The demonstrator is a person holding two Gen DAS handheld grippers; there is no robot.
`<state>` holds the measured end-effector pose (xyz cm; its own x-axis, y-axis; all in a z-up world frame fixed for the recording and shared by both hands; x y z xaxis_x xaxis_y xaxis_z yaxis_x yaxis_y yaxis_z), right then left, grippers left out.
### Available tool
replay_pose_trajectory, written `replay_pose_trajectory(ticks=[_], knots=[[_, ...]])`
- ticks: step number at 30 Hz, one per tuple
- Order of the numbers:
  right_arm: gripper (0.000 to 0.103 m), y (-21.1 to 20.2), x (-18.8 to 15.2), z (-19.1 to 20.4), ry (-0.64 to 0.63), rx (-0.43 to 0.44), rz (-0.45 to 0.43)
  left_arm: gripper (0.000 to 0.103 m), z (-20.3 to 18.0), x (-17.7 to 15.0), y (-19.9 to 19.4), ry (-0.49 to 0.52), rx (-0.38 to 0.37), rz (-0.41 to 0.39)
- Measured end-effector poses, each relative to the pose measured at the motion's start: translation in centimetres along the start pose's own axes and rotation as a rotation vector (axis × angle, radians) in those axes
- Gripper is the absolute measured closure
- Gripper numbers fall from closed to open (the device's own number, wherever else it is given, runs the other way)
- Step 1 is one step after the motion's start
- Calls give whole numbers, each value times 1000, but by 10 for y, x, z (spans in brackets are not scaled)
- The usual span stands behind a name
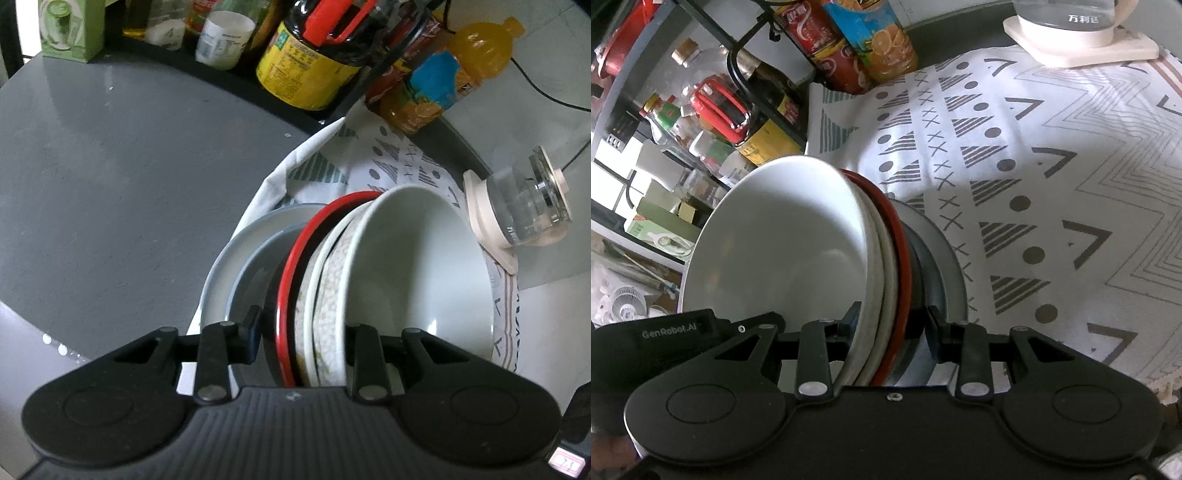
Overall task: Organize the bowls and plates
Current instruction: 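Carry the bowl stack with both grippers and lower it onto the plates, then open both grippers and pull them back from the dish stack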
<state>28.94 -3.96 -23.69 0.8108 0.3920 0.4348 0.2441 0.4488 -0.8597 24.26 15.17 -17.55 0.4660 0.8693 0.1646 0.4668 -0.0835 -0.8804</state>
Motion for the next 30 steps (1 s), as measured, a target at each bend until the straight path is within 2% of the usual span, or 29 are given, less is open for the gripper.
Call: replay_pose_trajectory(ticks=[11, 15, 19, 20, 23, 26, 30], knots=[[59, 5, 1, 2, -2, -12, 18, 73, 1, 2, 2, -18, -7, 11], [58, 4, 0, 3, 3, -14, 19, 68, -2, 1, 0, 5, -1, 12], [54, -3, -1, 2, 28, -7, -7, 49, -8, 2, -6, 37, -5, -8], [50, -7, 0, 3, 30, -2, -23, 42, -10, 2, -7, 46, -5, -16], [40, -20, 3, 2, 33, -3, -68, 32, -15, 4, -13, 64, 4, -38], [35, -30, 6, -1, 45, -5, -102, 24, -18, 5, -19, 77, 5, -64], [29, -39, 8, -6, 62, -21, -135, 22, -21, 5, -27, 95, 2, -90]])
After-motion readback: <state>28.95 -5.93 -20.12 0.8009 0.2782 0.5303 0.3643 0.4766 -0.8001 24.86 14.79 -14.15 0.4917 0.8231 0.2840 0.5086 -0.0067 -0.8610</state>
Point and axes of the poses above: each gripper's, at about its wrist camera, not at the fingertips, and y roughly the way its jaws point, z to its left, x to its top, the point moved 6 cm from there along y, roughly the way its jaws point, and after that the axes turned 10 degrees about -y, right-handed, at the moved point
